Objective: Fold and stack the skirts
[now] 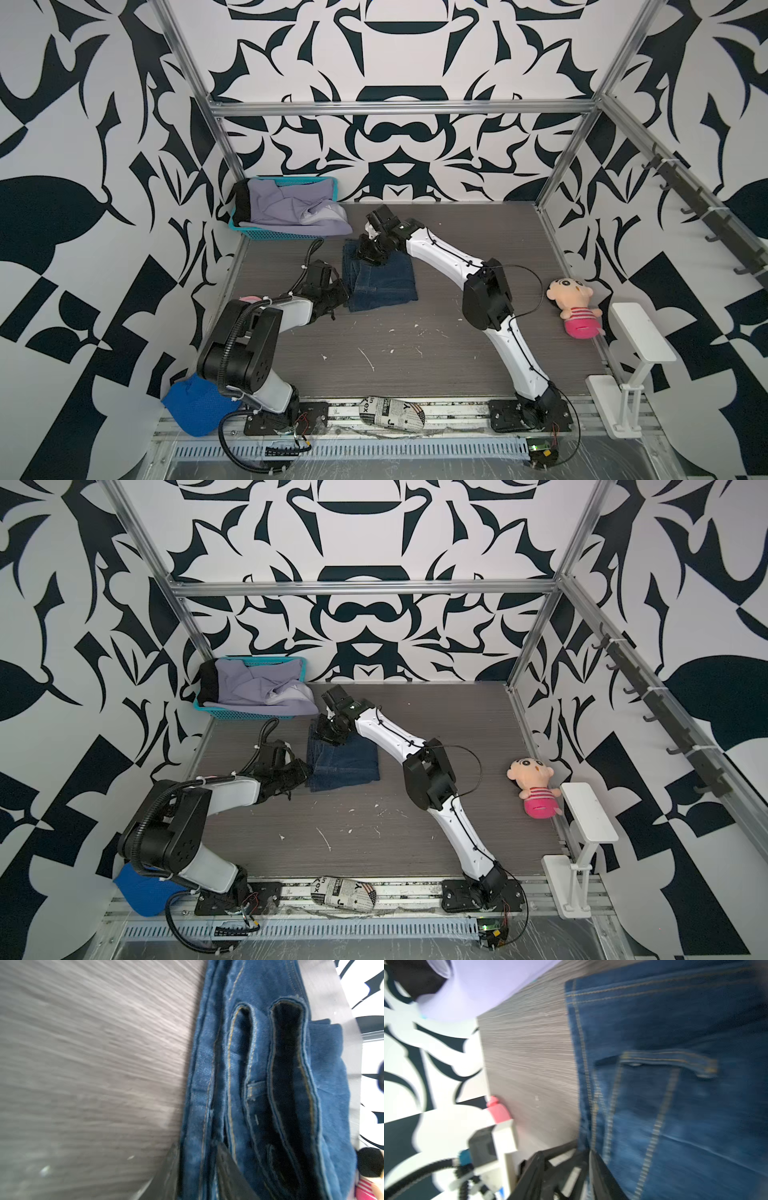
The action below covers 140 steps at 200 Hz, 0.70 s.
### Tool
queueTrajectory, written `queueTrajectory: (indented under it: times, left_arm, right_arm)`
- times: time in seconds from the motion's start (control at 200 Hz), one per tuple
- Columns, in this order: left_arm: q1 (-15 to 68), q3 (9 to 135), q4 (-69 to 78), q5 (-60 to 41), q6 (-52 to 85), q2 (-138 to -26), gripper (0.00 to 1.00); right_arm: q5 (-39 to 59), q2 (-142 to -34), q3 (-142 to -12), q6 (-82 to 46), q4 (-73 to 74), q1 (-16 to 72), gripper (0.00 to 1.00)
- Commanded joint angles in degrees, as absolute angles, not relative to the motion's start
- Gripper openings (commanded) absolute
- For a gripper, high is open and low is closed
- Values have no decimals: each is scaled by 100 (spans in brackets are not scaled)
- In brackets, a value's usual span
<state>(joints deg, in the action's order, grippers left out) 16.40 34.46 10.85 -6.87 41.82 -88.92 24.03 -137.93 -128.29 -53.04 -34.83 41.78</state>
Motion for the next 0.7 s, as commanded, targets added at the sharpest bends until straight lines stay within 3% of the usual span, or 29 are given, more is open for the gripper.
queueTrajectory:
  times: [0.0,0.205,0.325,0.405,0.605,0.695]
  left_arm:
    - [1661,3424,527,-486,4114,-8366,34]
    - [1652,3660,-373,-120,3928,-7051,34]
    - [1652,4033,-626,-262,3788,-6713,33]
    - [1739,4442,-631,-576,3715,-7013,24]
    - [2454,5074,-156,-678,3580,-8550,0]
    - [2504,5052,197,-795,3740,-9042,0]
  right_arm:
    - [2884,-13298,-12942,-5536,-2738,4197,41]
    - [2428,-12050,-11796,-4460,-2794,3934,40]
    - [2197,-11410,-10545,-4096,-2505,3620,27]
    - [2058,-11197,-10035,-3840,-2547,3535,16]
    - [2524,-10961,-8561,-4064,-1778,3254,4]
    - [2625,-10900,-8200,-4029,-1570,3171,2]
